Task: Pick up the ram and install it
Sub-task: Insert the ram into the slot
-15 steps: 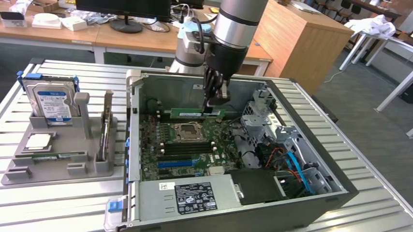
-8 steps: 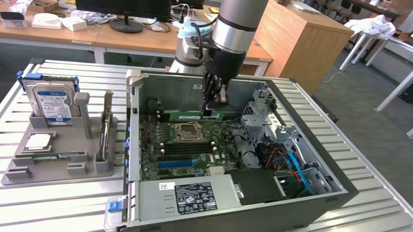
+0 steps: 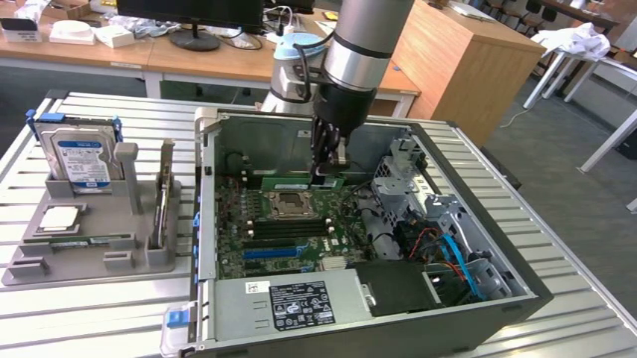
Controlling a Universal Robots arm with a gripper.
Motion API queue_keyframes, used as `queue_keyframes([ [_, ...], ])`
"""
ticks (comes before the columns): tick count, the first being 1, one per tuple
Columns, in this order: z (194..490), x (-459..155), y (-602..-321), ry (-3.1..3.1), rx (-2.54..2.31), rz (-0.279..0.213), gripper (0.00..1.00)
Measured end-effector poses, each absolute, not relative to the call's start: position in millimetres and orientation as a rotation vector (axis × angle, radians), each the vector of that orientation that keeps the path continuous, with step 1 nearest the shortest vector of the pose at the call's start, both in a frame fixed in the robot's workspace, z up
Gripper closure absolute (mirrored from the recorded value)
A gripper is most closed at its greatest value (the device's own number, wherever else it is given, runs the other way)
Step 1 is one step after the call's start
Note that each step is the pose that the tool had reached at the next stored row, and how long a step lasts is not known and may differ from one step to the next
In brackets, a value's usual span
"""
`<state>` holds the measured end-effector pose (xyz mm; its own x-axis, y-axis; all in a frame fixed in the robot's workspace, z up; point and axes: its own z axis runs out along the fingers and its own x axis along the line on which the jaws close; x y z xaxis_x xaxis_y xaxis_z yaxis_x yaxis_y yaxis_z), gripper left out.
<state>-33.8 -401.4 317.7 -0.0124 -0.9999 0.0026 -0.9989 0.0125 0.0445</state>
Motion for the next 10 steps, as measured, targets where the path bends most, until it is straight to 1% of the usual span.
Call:
queue_keyframes([
  [10, 309.3, -33.8, -401.4, -2.211, 2.184, -0.046, 0.88],
])
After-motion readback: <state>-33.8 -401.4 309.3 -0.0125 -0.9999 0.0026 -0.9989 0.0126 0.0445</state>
